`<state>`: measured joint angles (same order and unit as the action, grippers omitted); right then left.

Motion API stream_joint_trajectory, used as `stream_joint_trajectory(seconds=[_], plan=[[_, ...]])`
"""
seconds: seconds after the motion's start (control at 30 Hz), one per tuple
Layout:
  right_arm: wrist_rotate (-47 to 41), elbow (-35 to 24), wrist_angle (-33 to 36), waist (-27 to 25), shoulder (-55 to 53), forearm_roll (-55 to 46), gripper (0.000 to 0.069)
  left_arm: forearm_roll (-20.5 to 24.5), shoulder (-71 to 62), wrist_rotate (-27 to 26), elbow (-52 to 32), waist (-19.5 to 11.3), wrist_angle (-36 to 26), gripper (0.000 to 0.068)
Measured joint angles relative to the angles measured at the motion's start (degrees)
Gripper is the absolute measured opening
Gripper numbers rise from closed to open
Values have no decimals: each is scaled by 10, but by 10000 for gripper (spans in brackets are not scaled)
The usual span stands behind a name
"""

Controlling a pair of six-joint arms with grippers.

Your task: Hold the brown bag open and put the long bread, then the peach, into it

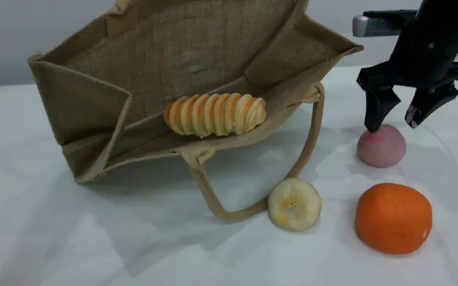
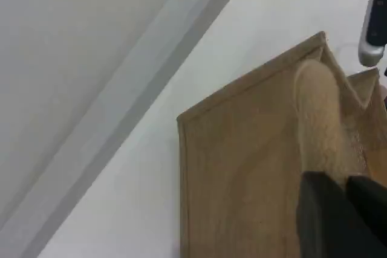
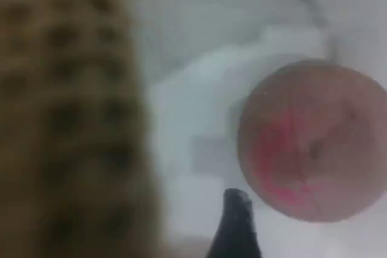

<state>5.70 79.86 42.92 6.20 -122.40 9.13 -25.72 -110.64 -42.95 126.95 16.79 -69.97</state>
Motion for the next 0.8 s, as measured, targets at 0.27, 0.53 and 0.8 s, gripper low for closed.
stream_joint_trajectory(seconds=[0.27, 0.53, 0.8], plan=[[3, 0, -21, 0, -17, 0, 506, 0, 0, -1, 0, 0, 0, 73], [4, 0, -45, 0, -17, 0, 491, 0, 0, 1, 0, 0, 0, 73], [4, 0, -49, 0, -17, 0, 488, -2, 0, 1, 0, 0, 0, 73]])
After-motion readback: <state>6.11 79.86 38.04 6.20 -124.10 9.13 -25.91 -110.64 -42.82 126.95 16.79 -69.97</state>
